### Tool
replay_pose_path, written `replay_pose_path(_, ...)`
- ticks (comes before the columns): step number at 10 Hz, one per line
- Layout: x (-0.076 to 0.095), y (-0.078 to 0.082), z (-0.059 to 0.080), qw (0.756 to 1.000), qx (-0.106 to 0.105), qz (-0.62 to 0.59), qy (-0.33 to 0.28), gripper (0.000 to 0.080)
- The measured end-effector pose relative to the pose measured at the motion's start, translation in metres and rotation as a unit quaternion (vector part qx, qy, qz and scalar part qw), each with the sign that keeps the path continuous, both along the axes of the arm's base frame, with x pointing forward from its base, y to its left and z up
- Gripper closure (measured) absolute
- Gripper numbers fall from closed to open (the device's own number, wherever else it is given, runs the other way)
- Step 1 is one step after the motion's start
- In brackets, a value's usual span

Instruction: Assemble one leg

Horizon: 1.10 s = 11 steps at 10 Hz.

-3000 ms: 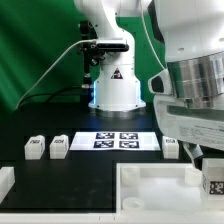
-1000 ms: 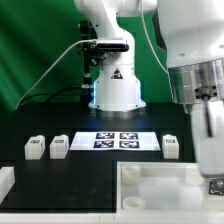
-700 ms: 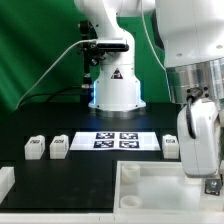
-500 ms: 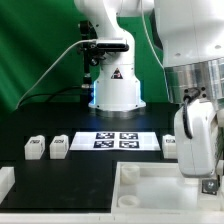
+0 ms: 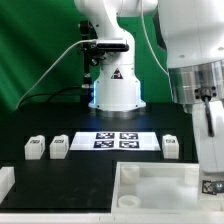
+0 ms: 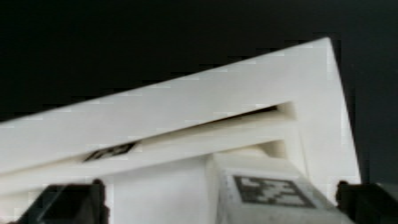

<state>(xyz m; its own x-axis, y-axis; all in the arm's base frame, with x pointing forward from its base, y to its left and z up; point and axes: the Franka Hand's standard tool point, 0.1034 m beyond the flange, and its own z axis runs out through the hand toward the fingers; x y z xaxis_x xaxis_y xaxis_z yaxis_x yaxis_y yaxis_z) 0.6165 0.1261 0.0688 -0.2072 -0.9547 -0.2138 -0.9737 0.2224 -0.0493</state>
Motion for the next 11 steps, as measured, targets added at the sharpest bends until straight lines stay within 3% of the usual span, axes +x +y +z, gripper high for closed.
replay_pose_path(3,0.0005,0.0081,0.0153,1.0,0.004,0.007,-0.009,0.015)
replay_pose_path(11,-0.0008,0.0081,0.0121,1.0,0.003,0.009,-0.007,0.015)
